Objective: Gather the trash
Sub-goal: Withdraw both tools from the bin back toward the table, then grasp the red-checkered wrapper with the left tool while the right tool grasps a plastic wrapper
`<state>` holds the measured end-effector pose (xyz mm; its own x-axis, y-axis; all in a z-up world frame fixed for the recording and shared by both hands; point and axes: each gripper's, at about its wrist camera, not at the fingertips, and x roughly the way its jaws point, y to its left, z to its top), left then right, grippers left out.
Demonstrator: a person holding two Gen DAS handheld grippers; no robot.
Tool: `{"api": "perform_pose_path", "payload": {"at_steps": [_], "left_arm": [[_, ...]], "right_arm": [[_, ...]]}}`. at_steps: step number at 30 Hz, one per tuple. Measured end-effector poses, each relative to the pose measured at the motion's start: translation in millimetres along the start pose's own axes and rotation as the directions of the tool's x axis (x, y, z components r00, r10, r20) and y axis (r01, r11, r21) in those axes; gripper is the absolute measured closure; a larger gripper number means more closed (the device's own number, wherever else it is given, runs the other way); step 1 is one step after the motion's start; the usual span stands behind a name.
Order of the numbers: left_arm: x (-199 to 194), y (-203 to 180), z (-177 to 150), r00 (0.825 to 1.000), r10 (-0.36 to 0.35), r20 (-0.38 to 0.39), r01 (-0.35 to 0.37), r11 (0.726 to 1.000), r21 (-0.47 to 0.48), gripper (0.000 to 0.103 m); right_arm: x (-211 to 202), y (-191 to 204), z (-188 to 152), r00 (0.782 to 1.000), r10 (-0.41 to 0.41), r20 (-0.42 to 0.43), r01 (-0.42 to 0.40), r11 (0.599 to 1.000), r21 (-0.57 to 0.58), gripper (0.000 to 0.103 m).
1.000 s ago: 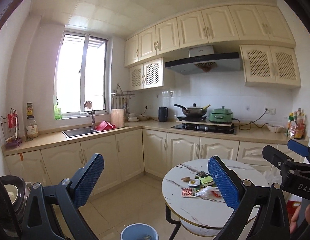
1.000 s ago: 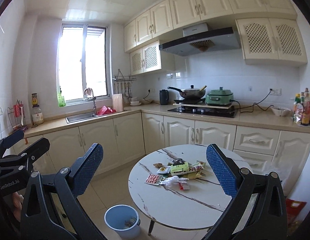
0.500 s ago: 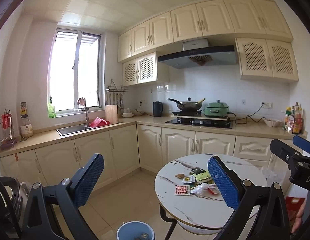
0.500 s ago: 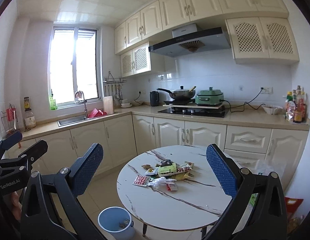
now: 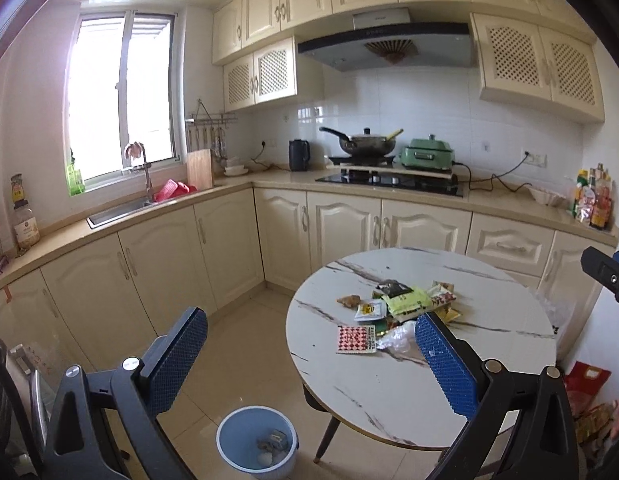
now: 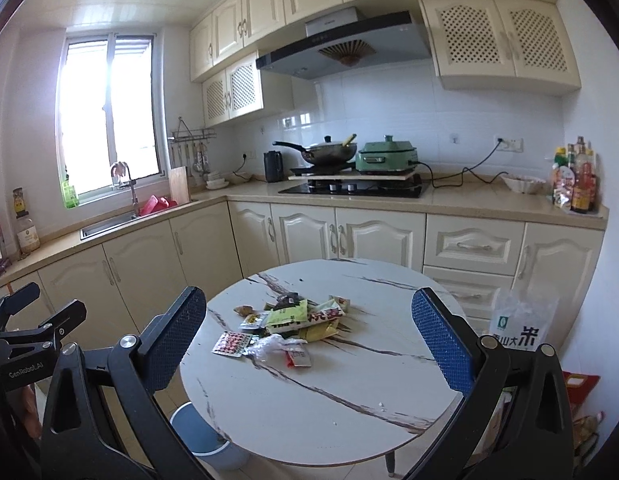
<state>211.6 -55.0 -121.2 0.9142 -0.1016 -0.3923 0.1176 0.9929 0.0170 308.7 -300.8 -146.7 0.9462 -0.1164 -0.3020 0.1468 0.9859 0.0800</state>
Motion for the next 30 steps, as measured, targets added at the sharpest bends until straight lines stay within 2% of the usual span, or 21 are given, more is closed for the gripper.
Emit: {"api": "perform_pose_path", "payload": {"at_steps": [5,9,14,18,22,24,25,26,28,30], "left_arm": [[86,-10,17,0.994,-0.02,-0.111,0.023,1.0,0.022,0.001],[154,-11,23,0.979,-0.044,-0.2,0.05,0.999,0.022,0.001],[212,2,35,0.97,-0.029,-0.241,0.032,0.999,0.006,0.001],[253,15,47,0.965,-0.012,-0.262,0.017,1.0,0.014,0.001],[288,23,48,0.959,-0.007,-0.285,0.012,1.0,0.017,0.001],[299,21,43,0.954,-0.015,-0.299,0.022,1.0,0.02,0.001],[301,21,40,0.953,-0.018,-0.303,0.025,0.999,0.021,0.001],[307,19,38,0.952,-0.025,-0.306,0.033,0.999,0.023,0.001],[320,13,36,0.945,-0.057,-0.321,0.068,0.997,0.023,0.001],[335,8,35,0.937,-0.082,-0.339,0.094,0.995,0.019,0.001]], "right_arm": [[58,-19,-17,0.995,-0.02,-0.102,0.021,1.0,0.01,0.0],[108,-22,-36,0.98,0.001,-0.198,-0.002,1.0,-0.007,0.0],[179,13,-61,0.94,0.054,-0.337,-0.09,0.991,-0.094,0.0],[232,46,-77,0.905,0.091,-0.415,-0.164,0.976,-0.143,0.0],[267,66,-89,0.873,0.131,-0.469,-0.227,0.961,-0.156,0.003],[279,71,-95,0.853,0.137,-0.504,-0.247,0.956,-0.159,0.014],[284,71,-98,0.844,0.14,-0.518,-0.254,0.955,-0.155,0.03],[287,71,-101,0.835,0.141,-0.531,-0.258,0.954,-0.154,0.04],[288,68,-106,0.832,0.139,-0.537,-0.266,0.949,-0.166,0.042],[287,62,-106,0.83,0.144,-0.538,-0.271,0.948,-0.164,0.056]]}}
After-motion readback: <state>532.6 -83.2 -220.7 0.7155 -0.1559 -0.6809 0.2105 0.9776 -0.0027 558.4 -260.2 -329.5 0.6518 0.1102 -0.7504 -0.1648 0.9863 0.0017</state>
